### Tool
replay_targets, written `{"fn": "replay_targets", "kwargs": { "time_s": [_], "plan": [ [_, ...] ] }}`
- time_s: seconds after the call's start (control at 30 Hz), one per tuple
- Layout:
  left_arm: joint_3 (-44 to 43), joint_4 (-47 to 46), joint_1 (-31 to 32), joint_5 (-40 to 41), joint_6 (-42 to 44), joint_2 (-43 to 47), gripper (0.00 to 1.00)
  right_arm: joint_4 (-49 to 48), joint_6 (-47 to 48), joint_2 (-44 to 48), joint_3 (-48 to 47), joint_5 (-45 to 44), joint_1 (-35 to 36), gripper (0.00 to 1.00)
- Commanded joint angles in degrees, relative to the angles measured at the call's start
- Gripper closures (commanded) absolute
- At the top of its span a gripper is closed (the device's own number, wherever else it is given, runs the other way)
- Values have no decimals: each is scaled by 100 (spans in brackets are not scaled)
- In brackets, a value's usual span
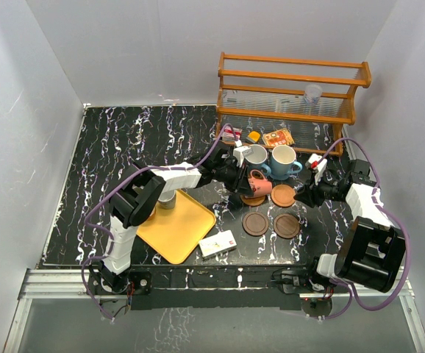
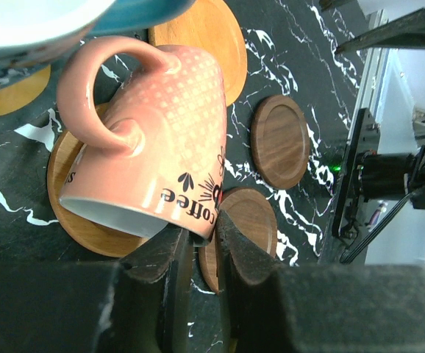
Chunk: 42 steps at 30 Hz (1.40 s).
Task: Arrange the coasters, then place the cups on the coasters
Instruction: Place the cup on the coaster.
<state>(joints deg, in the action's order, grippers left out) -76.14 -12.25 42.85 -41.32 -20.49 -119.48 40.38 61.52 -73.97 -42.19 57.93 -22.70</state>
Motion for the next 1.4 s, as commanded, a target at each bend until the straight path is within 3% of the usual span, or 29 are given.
{"fn": "replay_targets", "kwargs": {
  "time_s": [0.0, 0.13, 0.3, 0.47, 0.63, 1.37],
  "plan": [
    [-166, 608, 4, -137, 758, 545, 100, -57, -16, 59, -121, 94, 11, 71],
    [-294, 1134, 4, 6, 1577, 837, 100, -103, -414, 42, -286, 226, 11, 71],
    [-665, 1863, 12, 107, 2721, 1034, 100, -431, -1729, 73, -596, 186, 11, 74],
    [-1387, 2836, 90, 316, 4050, 969, 100, -1137, -3460, 243, -850, -605, 11, 72],
    [-2020, 3399, 260, 515, 4902, 828, 100, -1151, -4304, 205, -1192, -1293, 11, 68],
    [-3201, 5506, 1270, 1211, 8039, 247, 100, -1287, -4728, 137, -889, -1546, 11, 68]
  ]
}}
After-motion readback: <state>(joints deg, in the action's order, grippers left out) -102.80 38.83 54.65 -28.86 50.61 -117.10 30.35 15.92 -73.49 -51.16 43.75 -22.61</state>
